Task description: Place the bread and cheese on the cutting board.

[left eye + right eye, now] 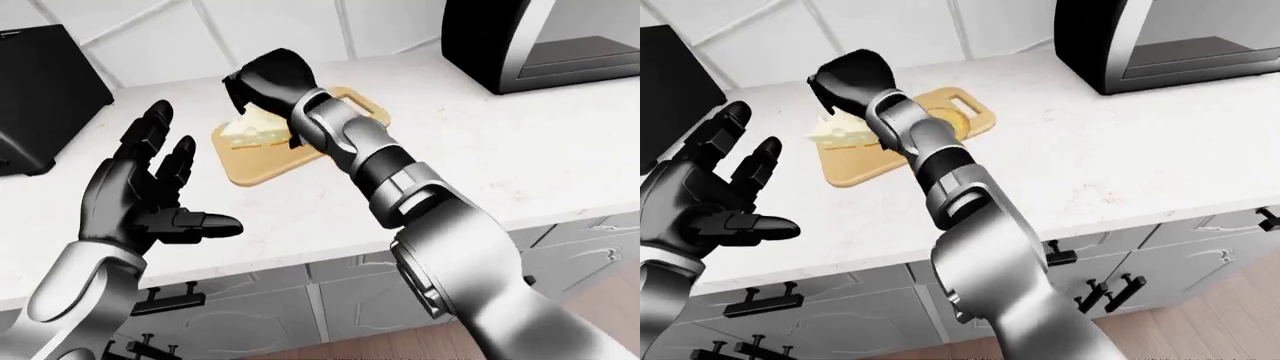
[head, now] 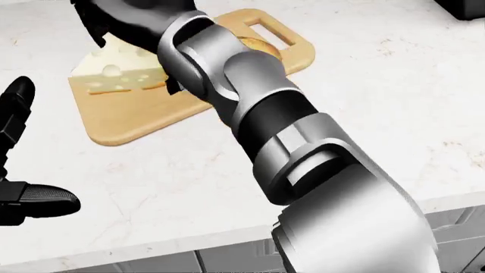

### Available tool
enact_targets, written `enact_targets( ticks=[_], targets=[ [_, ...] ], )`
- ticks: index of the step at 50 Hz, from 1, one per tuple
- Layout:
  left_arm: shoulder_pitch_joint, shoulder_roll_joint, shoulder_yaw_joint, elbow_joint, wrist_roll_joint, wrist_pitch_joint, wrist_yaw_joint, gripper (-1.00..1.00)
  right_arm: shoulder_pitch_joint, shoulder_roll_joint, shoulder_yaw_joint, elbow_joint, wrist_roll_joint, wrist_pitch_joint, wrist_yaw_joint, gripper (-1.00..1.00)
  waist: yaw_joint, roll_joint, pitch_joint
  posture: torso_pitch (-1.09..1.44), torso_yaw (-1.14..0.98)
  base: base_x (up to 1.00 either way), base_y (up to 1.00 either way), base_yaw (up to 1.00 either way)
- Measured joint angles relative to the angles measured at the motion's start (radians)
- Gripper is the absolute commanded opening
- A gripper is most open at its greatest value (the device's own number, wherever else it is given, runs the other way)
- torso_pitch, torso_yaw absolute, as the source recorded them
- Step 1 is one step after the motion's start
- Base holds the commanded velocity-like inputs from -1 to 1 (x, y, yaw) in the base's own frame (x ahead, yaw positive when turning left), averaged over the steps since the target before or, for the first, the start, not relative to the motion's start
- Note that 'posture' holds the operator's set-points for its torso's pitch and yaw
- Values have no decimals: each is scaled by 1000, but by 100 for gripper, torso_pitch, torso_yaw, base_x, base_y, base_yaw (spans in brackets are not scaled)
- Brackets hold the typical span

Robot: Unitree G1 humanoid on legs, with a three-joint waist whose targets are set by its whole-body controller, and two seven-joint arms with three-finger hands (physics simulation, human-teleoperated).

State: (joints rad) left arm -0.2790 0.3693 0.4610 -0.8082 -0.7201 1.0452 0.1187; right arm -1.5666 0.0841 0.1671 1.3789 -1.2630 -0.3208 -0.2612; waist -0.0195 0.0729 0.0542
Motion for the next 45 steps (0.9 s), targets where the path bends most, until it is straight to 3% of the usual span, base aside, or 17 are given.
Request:
enact_targets(
  ticks=[10, 26, 30, 32, 34, 36, 37, 38, 39, 40, 43, 45],
  targets=[
    [14, -7, 0, 12, 9, -15, -13, 100, 26, 25, -4, 4, -191, -17, -111, -100, 4, -2, -1, 0, 0, 0, 0, 0],
    [24, -13, 1, 22, 26, -30, -31, 100, 61, 44, -32, 10, -254, -27, -117, -100, 5, -6, -3, 0, 0, 0, 0, 0],
    [24, -15, 0, 22, 27, -29, -32, 100, 64, 45, -33, 6, -257, -27, -118, -87, 5, -6, -4, 0, 0, 0, 0, 0],
    [24, -15, 2, 21, 26, -27, -32, 100, 67, 46, -33, 6, -260, -28, -121, -76, 5, -6, -5, 0, 0, 0, 0, 0],
    [24, -15, 3, 19, 25, -27, -33, 100, 69, 47, -34, 6, -262, -29, -121, -45, 5, -6, -5, 0, 0, 0, 0, 0],
    [27, -16, 2, 20, 27, -30, -34, 100, 71, 48, -34, 8, -263, -29, -120, 0, 5, -6, -5, 0, 0, 0, 0, 0],
    [28, -17, 1, 20, 28, -31, -35, 100, 72, 48, -35, 8, -264, -29, -119, 4, 5, -6, -5, 0, 0, 0, 0, 0],
    [29, -17, 0, 21, 29, -31, -36, 100, 72, 48, -36, 9, -263, -29, -117, 21, 5, -6, -5, 0, 0, 0, 0, 0],
    [29, -18, 0, 22, 29, -32, -37, 100, 73, 49, -37, 9, -263, -28, -116, 55, 5, -6, -5, 0, 0, 0, 0, 0],
    [30, -18, 1, 23, 29, -31, -37, 100, 73, 50, -37, 8, -263, -27, -116, 69, 5, -6, -5, 0, 0, 0, 0, 0],
    [31, -19, 3, 22, 30, -30, -38, 100, 73, 51, -37, 6, -263, -26, -118, 98, 5, -7, -5, 0, 0, 0, 0, 0],
    [33, -20, 4, 21, 30, -31, -39, 100, 72, 52, -38, 4, -262, -26, -119, 100, 5, -6, -6, 0, 0, 0, 0, 0]
  ],
)
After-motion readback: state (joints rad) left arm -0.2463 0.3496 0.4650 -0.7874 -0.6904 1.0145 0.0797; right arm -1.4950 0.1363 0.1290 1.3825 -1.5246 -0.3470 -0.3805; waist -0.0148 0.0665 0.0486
